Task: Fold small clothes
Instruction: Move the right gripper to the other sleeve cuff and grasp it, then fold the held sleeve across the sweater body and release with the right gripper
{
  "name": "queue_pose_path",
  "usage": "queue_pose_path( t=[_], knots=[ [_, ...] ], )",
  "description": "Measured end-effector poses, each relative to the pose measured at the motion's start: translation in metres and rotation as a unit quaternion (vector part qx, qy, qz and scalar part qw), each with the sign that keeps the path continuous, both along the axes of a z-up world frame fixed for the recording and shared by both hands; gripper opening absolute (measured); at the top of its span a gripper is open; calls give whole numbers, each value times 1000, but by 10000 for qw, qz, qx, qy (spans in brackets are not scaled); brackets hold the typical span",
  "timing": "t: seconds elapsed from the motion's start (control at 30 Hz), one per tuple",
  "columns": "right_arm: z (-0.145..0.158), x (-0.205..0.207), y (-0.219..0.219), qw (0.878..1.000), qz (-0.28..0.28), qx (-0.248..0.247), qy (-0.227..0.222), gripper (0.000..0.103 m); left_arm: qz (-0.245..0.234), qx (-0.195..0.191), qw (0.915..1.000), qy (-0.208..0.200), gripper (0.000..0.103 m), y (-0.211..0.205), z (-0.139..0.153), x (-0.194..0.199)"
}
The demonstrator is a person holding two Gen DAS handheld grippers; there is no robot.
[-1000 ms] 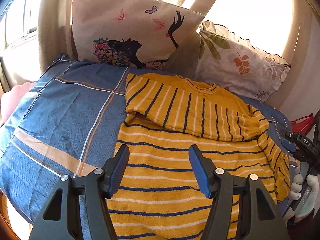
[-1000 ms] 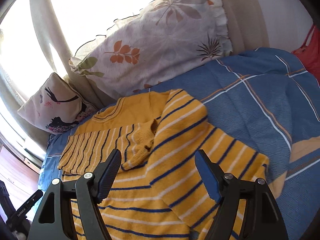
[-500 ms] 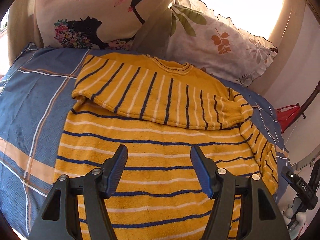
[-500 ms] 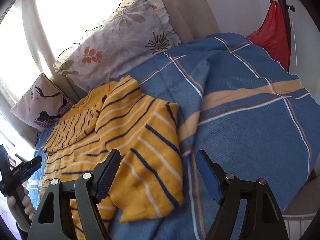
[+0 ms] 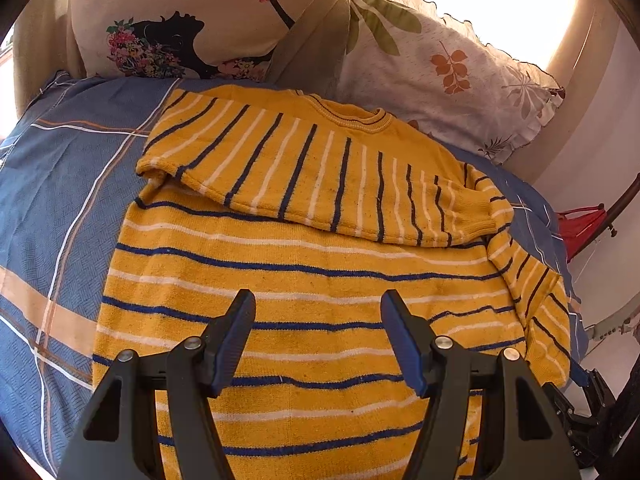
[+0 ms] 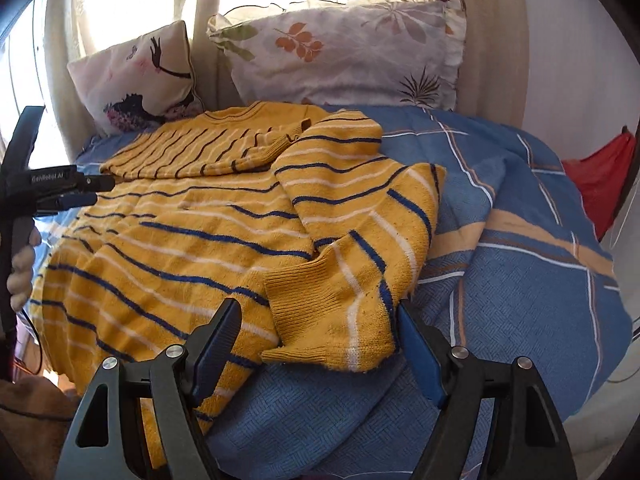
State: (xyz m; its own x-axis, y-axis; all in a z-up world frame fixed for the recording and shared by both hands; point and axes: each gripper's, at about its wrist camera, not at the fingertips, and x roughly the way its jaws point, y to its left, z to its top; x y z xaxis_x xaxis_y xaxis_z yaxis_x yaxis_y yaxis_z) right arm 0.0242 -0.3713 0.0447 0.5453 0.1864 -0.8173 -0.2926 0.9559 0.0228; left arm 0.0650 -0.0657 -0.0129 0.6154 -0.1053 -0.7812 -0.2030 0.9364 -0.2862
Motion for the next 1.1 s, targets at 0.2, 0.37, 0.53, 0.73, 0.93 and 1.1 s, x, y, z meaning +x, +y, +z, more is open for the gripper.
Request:
queue_pose_path(
  t=[0.2, 0.37, 0.53, 0.73, 0.93, 1.1],
  knots=[
    [30, -8, 2, 9973, -257, -41, -683, 80, 8, -17, 10000, 6, 64, 0, -2, -1],
    [-9, 7, 21, 10000, 32, 7, -11, 70, 15, -119, 9999, 58, 64, 5, -6, -1],
    [-32, 22, 18, 9992, -249, -264, 166, 32, 101, -137, 9998, 60, 64, 12, -6, -4],
    [16, 43, -76, 9856, -1528, 724, -23, 7, 162, -244, 9996, 6, 64, 20, -4, -4],
    [76, 71, -185, 9535, -2922, 288, -681, 6, 194, -342, 9992, -49, 64, 28, -2, -6],
    [119, 95, -231, 9266, -3585, -210, -1117, 6, 381, -408, 9982, -198, 64, 44, 6, -13]
  ],
)
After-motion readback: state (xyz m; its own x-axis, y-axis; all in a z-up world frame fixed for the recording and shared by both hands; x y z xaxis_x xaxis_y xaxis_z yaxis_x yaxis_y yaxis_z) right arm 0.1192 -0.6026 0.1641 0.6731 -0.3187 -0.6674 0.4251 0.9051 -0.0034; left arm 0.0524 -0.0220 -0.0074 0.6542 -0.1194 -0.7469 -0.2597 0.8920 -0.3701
